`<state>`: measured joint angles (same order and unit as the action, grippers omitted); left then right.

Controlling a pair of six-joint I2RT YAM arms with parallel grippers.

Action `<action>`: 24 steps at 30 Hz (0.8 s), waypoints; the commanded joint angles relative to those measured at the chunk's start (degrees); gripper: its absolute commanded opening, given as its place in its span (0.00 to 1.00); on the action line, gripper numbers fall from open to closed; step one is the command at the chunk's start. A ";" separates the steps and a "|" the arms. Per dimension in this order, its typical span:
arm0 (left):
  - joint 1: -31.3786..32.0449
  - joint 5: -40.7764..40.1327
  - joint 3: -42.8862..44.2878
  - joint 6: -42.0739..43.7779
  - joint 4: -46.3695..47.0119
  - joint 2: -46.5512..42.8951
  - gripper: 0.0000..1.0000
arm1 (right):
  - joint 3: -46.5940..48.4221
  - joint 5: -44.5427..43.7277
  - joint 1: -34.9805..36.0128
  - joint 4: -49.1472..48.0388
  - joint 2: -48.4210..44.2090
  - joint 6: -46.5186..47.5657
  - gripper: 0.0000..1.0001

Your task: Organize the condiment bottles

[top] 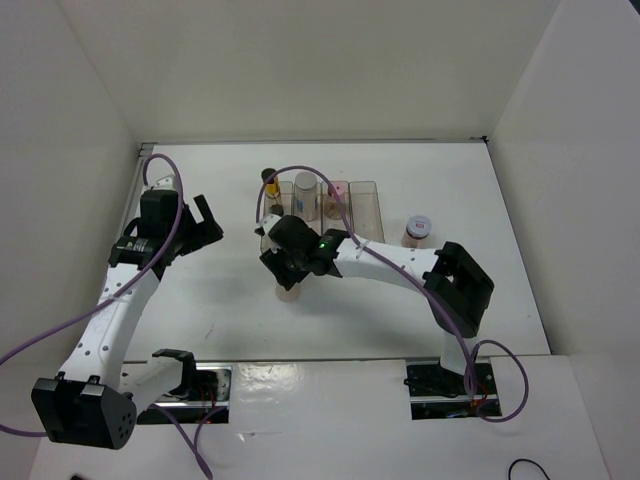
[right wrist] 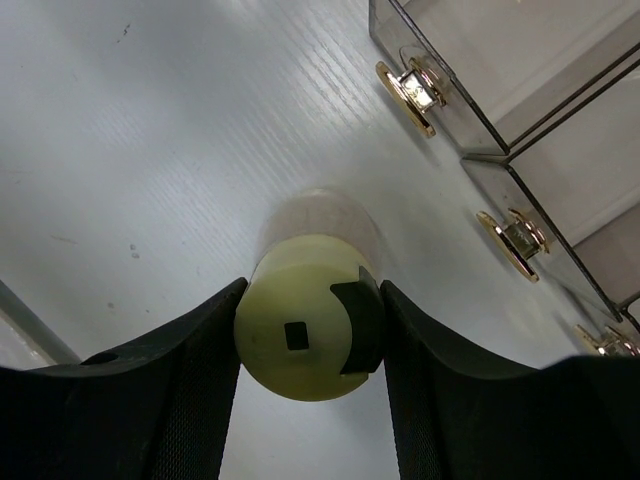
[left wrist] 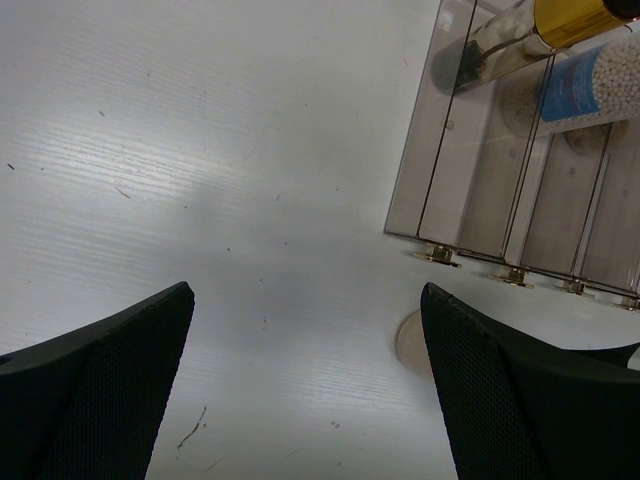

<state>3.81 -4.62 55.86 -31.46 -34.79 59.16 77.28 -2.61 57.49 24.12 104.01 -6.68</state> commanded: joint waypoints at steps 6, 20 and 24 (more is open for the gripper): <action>-0.39 -0.39 0.22 1.14 0.95 -0.36 1.00 | 6.73 -1.26 0.43 6.18 -2.40 -0.27 0.04; -0.39 -0.39 2.42 2.81 0.95 1.31 1.00 | 11.05 -9.68 -9.76 11.83 -13.65 -1.41 0.00; -0.39 -0.39 2.94 2.81 0.95 1.84 1.00 | 11.05 -13.72 -13.10 11.30 -14.27 -2.02 0.00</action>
<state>3.81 -4.62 56.23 -29.93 -34.79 60.64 87.46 -11.49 45.65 35.27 91.53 -7.97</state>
